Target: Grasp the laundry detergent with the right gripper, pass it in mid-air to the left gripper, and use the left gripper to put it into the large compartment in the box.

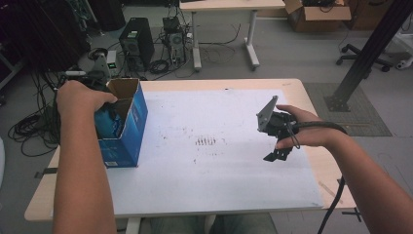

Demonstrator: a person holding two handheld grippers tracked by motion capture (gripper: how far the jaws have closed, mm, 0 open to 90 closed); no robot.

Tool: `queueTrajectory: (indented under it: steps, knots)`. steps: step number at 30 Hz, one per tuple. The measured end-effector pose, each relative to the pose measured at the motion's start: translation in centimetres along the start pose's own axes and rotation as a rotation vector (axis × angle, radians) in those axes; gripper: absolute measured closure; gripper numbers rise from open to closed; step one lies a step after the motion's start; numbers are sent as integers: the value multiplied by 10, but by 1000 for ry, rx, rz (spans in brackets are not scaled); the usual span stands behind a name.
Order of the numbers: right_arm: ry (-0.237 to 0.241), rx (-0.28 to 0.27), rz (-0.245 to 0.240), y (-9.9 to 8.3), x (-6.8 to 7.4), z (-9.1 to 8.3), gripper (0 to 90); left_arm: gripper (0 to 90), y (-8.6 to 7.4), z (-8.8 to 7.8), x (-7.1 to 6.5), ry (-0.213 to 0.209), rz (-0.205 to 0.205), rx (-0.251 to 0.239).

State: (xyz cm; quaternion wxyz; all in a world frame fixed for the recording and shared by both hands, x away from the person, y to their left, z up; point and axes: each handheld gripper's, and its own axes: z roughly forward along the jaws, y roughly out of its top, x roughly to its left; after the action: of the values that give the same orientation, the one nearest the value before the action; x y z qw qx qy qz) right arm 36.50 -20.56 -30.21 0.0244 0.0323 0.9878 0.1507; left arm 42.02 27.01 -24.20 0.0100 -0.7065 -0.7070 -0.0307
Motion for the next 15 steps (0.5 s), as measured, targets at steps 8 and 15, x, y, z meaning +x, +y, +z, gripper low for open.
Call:
queueTrajectory:
  steps: [8,15]
  knots:
    - [1,0,6,-2,0,1,29,381,2,14,-2,0,6,10]
    - [10,-1,10,-4,0,6,30,381,4,26,-4,2,11,22]
